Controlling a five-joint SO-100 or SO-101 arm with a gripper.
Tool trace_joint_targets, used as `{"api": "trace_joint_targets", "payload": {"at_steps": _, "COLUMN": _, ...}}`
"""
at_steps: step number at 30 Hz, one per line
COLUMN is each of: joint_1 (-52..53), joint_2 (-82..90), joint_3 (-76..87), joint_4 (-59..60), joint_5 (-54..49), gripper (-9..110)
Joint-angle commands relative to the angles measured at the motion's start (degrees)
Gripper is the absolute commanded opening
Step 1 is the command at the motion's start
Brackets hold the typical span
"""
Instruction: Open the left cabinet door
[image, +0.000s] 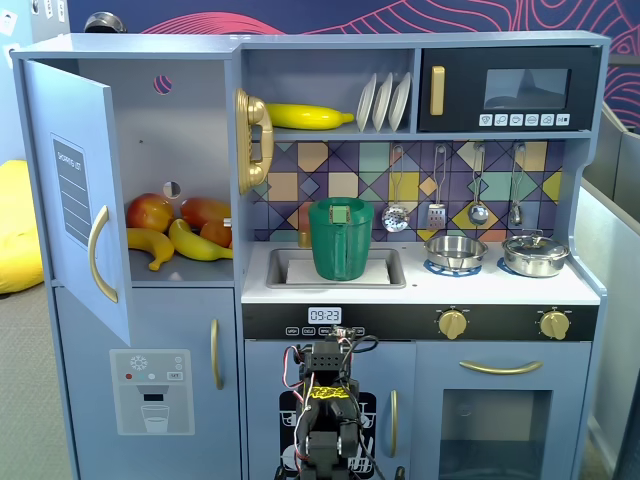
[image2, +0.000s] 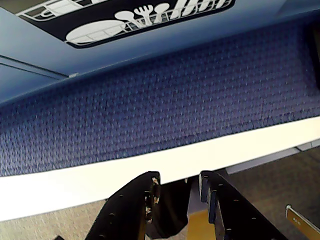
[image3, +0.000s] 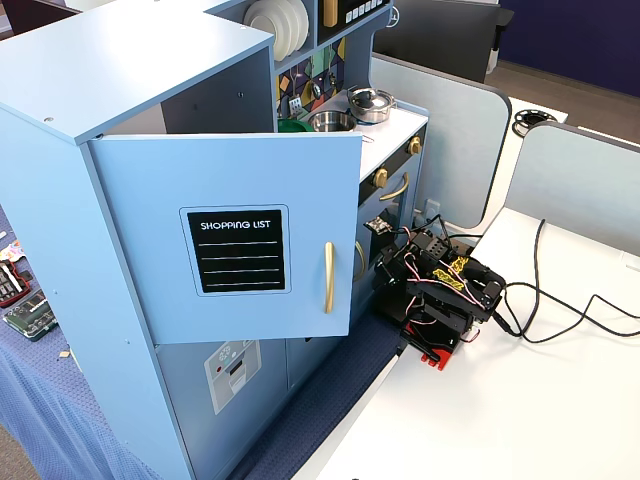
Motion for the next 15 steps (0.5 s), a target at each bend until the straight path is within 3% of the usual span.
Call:
{"api": "trace_joint_targets", "payload": {"at_steps": 1, "joint_1": 1.32, "joint_2": -0.35, "joint_3": -0.18, "joint_4": 11.07, "joint_5": 0.62, "gripper": 0}}
{"api": "trace_joint_targets", "payload": {"at_steps": 7, "joint_1": 1.32, "joint_2": -0.35, "joint_3": -0.18, "joint_4": 12.13, "joint_5": -7.91, "gripper": 1}}
{"api": "trace_joint_targets", "payload": {"at_steps": 15, "joint_1": 1.32, "joint_2": -0.35, "joint_3": -0.18, "joint_4": 12.13, "joint_5": -6.86, "gripper": 1}}
